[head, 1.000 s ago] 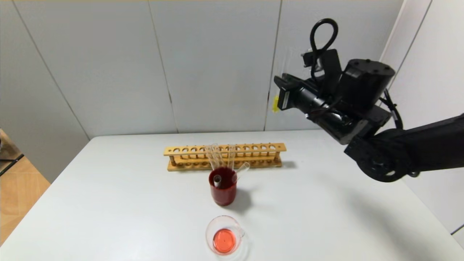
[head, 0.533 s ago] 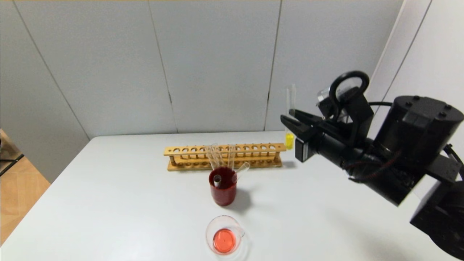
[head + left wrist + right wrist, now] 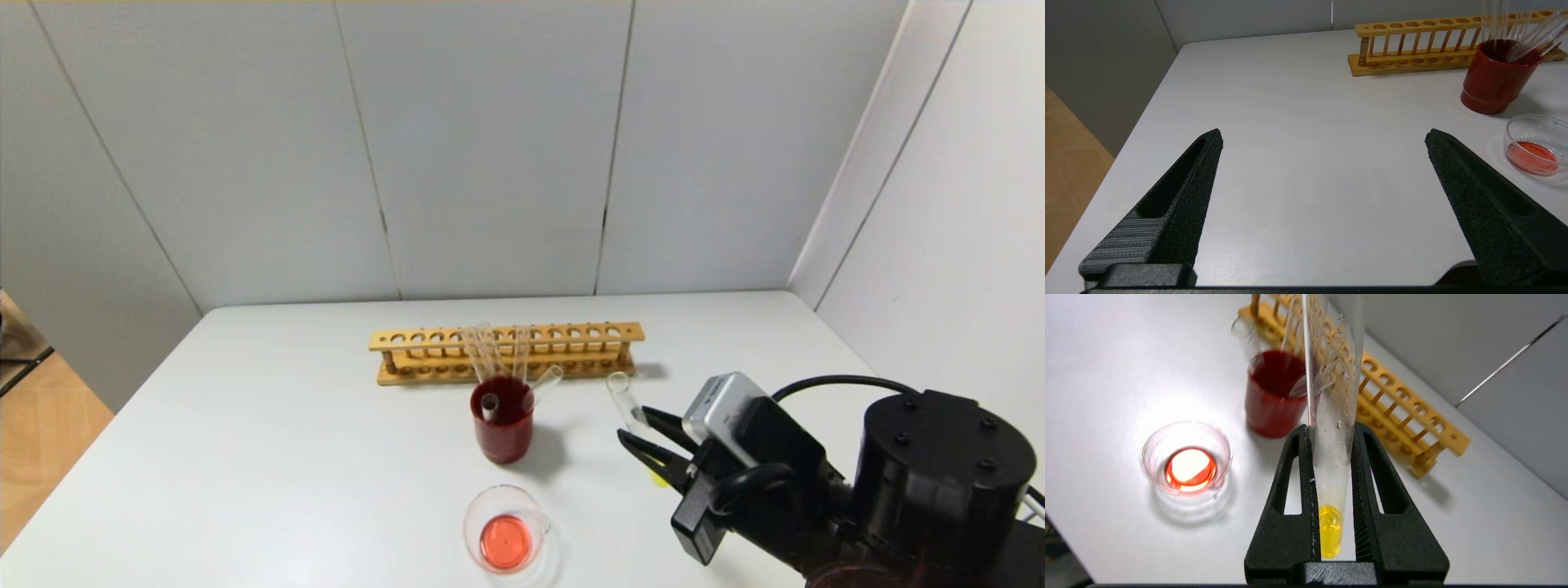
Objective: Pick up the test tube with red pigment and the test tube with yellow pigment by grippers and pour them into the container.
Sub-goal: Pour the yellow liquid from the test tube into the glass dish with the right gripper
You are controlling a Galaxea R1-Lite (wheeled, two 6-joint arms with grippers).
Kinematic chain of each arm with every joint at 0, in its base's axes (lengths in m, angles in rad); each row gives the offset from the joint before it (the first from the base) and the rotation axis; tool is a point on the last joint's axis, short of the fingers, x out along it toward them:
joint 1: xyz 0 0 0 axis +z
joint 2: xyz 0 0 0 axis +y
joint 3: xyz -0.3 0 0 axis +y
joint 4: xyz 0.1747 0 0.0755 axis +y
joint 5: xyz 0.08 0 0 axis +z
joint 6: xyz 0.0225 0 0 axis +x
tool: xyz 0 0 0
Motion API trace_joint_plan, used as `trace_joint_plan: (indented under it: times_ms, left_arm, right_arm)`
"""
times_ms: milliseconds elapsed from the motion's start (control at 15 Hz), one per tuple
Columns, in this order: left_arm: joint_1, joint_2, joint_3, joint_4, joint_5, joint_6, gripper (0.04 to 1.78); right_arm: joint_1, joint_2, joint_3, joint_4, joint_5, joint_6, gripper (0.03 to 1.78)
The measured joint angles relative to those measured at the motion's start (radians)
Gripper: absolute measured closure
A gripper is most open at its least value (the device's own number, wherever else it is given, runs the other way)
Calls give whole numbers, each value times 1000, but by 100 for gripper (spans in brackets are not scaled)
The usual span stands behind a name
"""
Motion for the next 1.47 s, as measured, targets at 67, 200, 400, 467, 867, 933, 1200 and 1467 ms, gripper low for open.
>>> trace_joint_plan:
  times_ms: [67,200,400,467,867,933,1200,1467]
  left_arm:
    - [0,0,0,0,0,0,7]
    - [0,0,0,0,0,0,7]
    - [0,0,0,0,0,0,7]
    - [0,0,0,0,0,0,7]
    - [0,0,0,0,0,0,7]
    - [0,0,0,0,0,0,7]
    - [0,0,0,0,0,0,7]
    - [0,0,0,0,0,0,7]
  right_arm:
    - [10,18,5,-1,-3,-6,149]
    - [24,65,5,-7,-5,-36,149]
    - [37,149,4,-73,-6,-103,149]
    - [40,177,4,-94,-6,-125,149]
    - [41,262,-36,-39,-13,-308,149]
    - [41,275,-53,-32,-14,-330,149]
    - [37,323,-141,15,-16,-454,149]
    - [31,318,-201,197,-17,-637,149]
